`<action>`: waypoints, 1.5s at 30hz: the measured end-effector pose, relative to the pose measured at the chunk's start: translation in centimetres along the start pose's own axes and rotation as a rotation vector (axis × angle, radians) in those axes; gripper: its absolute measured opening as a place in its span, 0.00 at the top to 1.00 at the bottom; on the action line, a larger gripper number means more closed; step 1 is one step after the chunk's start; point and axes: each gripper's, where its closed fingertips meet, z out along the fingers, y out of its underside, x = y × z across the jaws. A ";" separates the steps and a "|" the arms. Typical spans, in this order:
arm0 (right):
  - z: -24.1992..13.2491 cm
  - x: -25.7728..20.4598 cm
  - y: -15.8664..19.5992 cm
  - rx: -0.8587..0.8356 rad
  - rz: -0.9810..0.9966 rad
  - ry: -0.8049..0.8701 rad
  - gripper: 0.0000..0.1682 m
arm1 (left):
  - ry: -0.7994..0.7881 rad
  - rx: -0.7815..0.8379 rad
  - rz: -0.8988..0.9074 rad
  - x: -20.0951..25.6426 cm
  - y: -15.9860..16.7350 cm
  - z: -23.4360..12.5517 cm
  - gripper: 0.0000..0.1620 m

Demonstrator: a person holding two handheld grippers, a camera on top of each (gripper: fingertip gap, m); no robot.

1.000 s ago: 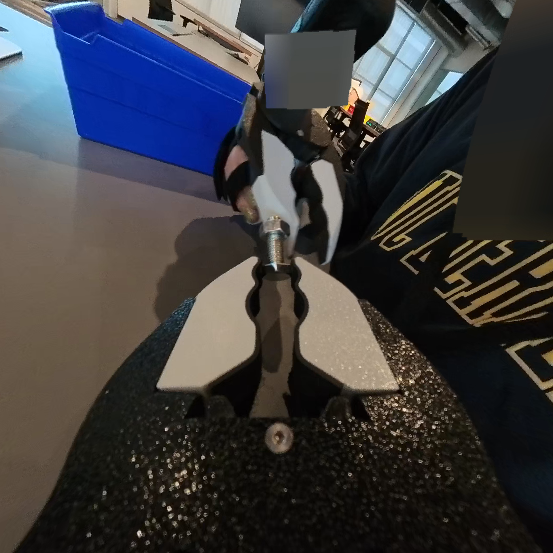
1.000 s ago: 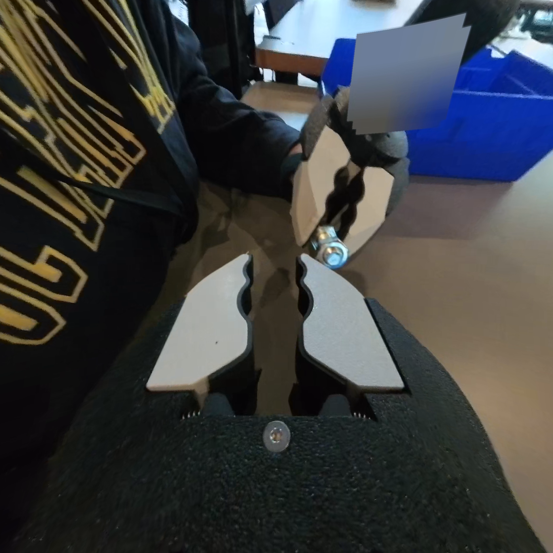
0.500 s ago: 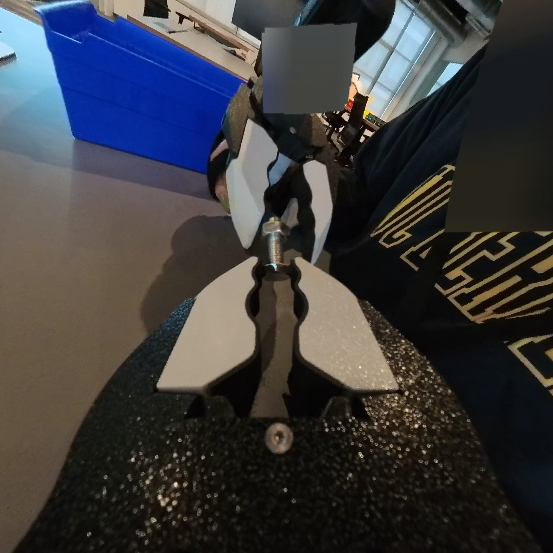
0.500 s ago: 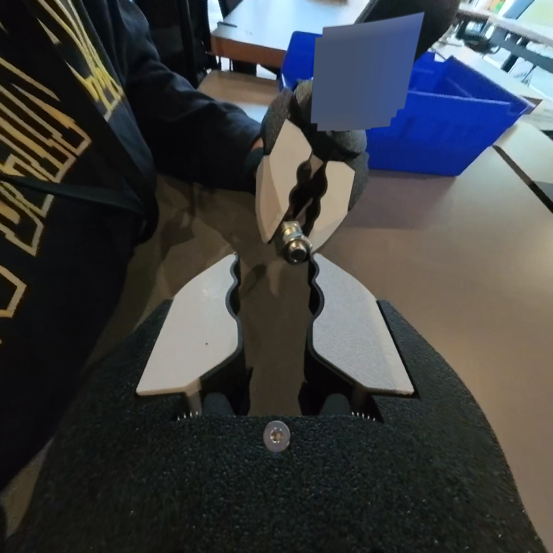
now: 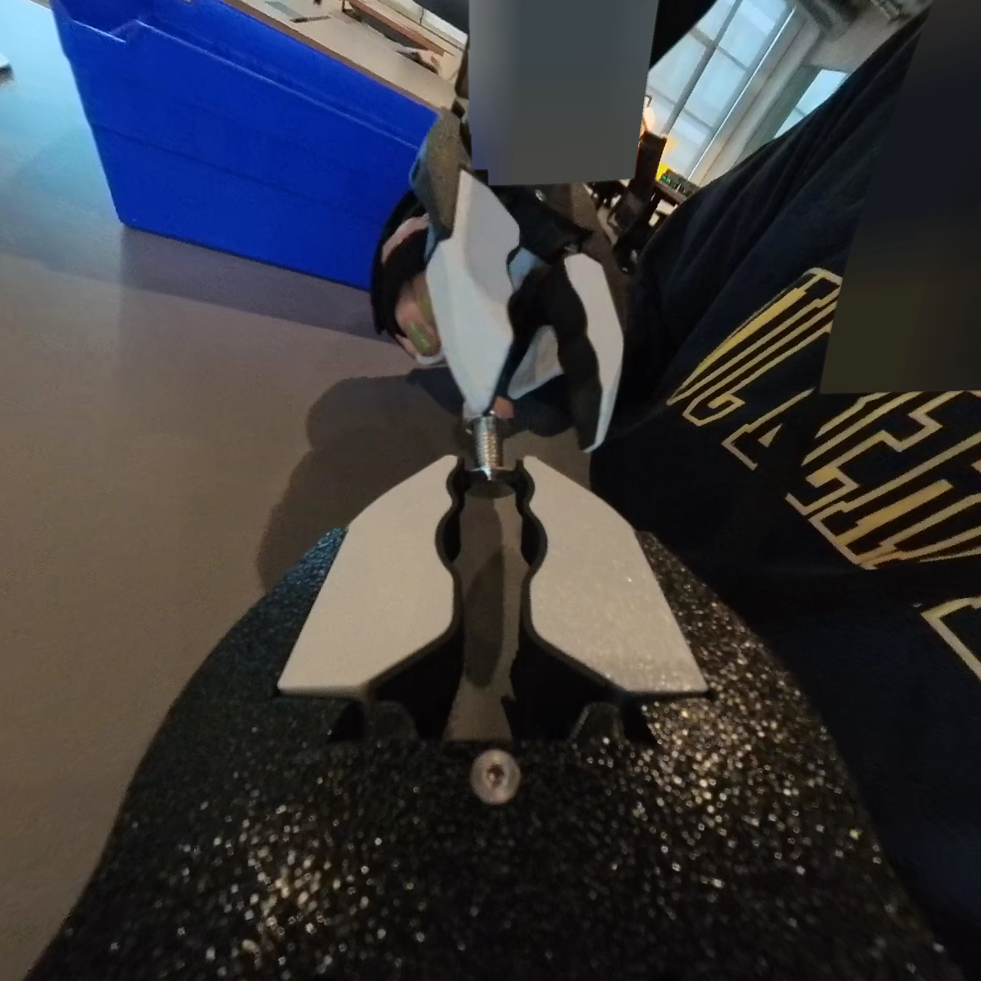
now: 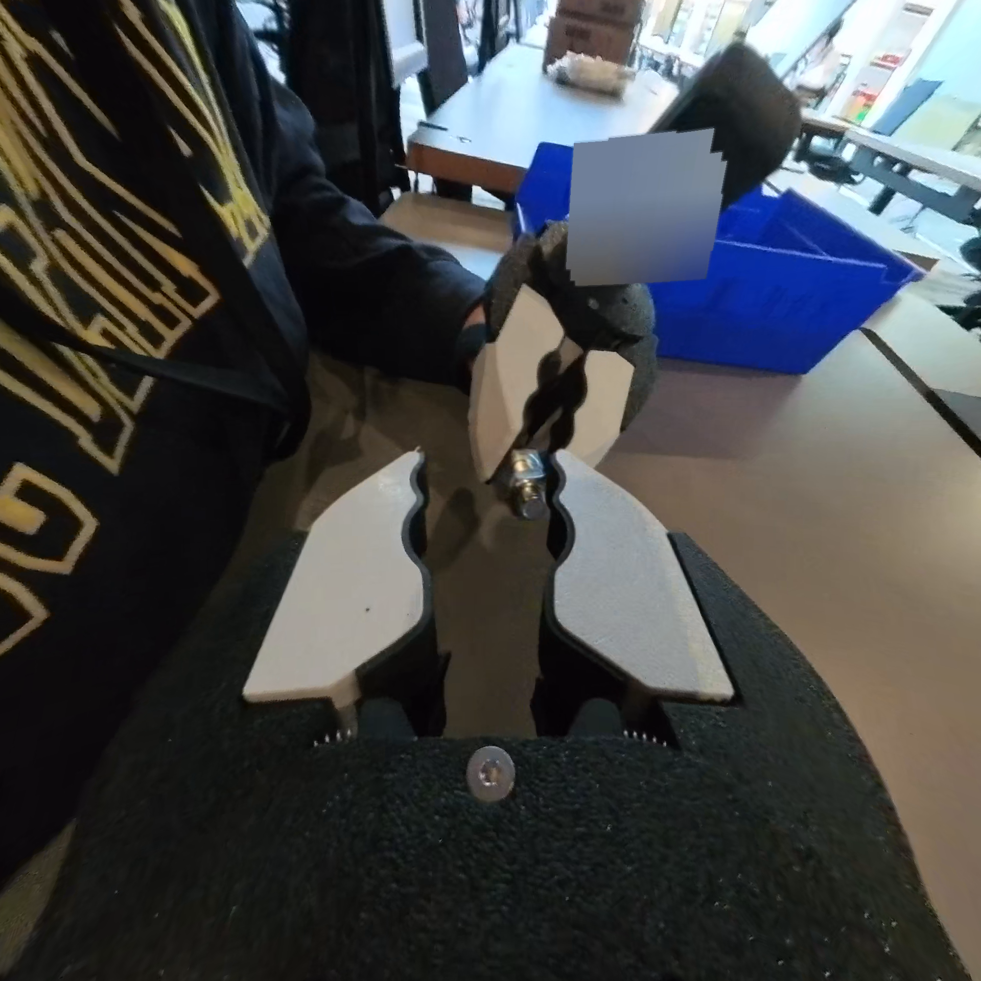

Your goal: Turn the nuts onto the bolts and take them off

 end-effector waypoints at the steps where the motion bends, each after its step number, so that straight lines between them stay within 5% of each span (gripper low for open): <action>1: 0.1 0.2 0.4 -0.022 0.004 0.014 0.75 | 0.001 -0.004 0.007 0.1 0.0 0.1 0.89; 10: -0.3 -1.1 1.6 -0.101 0.058 -0.112 0.88 | -0.007 0.080 -0.026 -0.4 -0.9 -0.7 0.89; 12: -0.5 -0.1 1.5 -0.099 0.089 -0.059 0.89 | -0.008 0.088 -0.023 -0.4 -1.0 -0.7 0.89; 16: -0.7 2.2 0.9 -0.033 0.096 0.100 0.74 | -0.005 0.089 -0.021 -0.3 -1.0 -0.7 0.89; 25: 0.0 2.2 0.4 -0.023 0.044 0.136 0.89 | 0.005 0.075 0.017 0.1 -0.9 -0.2 0.89; 29: -0.8 2.7 0.2 -0.044 0.038 0.178 0.89 | -0.071 0.199 0.049 -0.9 -2.6 -1.1 0.64; 31: -1.8 3.3 -0.2 -0.060 0.033 0.234 0.89 | -0.128 0.243 0.058 -1.6 -3.3 -1.9 0.60; 34: -4.5 4.2 -1.8 -0.090 0.030 0.376 0.89 | -0.207 0.275 0.079 -2.3 -3.9 -3.0 0.65; 40: -14.8 4.5 -5.0 -0.239 0.060 0.735 0.89 | -0.407 0.202 0.070 -4.8 -2.9 -4.3 1.00; 45: -27.0 4.4 0.7 -0.679 0.266 1.016 0.89 | -0.610 0.066 0.022 -7.2 -1.2 -5.3 1.00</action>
